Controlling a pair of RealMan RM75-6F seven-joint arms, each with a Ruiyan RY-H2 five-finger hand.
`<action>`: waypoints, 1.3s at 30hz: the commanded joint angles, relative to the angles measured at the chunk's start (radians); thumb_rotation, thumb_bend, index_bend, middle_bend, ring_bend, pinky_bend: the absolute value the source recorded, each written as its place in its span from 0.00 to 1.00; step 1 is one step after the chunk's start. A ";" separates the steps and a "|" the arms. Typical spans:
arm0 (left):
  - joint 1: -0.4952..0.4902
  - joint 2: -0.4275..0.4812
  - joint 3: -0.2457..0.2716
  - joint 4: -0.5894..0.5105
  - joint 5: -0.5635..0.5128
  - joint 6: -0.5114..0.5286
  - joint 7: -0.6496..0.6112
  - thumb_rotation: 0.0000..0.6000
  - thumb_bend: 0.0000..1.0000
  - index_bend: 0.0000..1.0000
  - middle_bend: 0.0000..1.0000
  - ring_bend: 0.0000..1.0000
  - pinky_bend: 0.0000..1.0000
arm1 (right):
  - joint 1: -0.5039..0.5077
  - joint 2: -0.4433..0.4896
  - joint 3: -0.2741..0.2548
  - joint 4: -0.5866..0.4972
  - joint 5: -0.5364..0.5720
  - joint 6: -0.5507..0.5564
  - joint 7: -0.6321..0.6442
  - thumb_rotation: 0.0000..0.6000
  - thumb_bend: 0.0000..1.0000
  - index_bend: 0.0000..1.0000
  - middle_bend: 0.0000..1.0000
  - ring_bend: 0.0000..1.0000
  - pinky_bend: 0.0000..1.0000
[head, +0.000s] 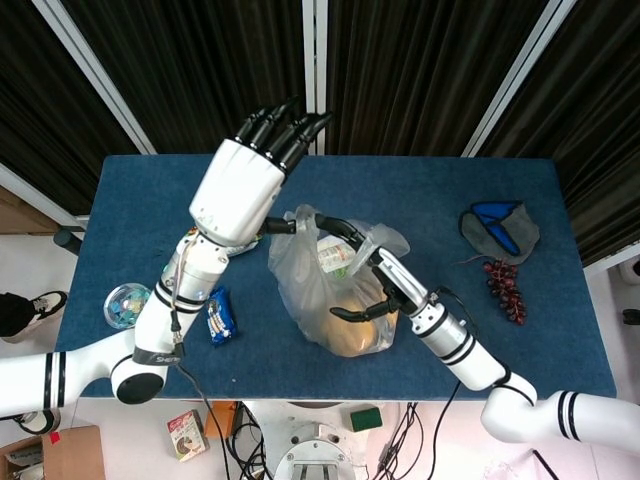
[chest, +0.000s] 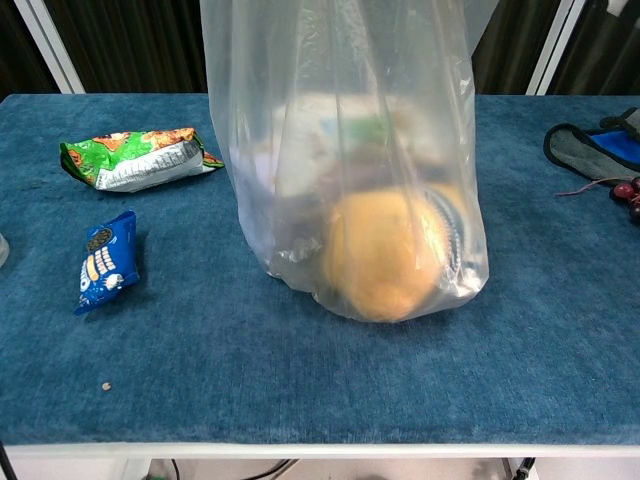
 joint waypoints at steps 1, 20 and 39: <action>-0.012 0.005 0.005 -0.016 -0.014 0.003 0.009 0.69 0.00 0.08 0.20 0.10 0.19 | 0.011 -0.014 0.012 0.005 0.017 -0.011 -0.018 1.00 0.21 0.00 0.05 0.00 0.00; -0.050 0.025 0.024 0.006 -0.076 0.021 0.013 0.71 0.00 0.08 0.20 0.10 0.19 | 0.031 -0.051 0.006 0.014 0.022 -0.038 -0.028 1.00 0.21 0.00 0.05 0.00 0.00; -0.106 0.025 0.045 -0.013 -0.125 0.023 0.064 0.72 0.00 0.08 0.21 0.10 0.19 | 0.094 -0.067 0.069 0.006 0.084 -0.108 -0.129 1.00 0.21 0.04 0.07 0.00 0.00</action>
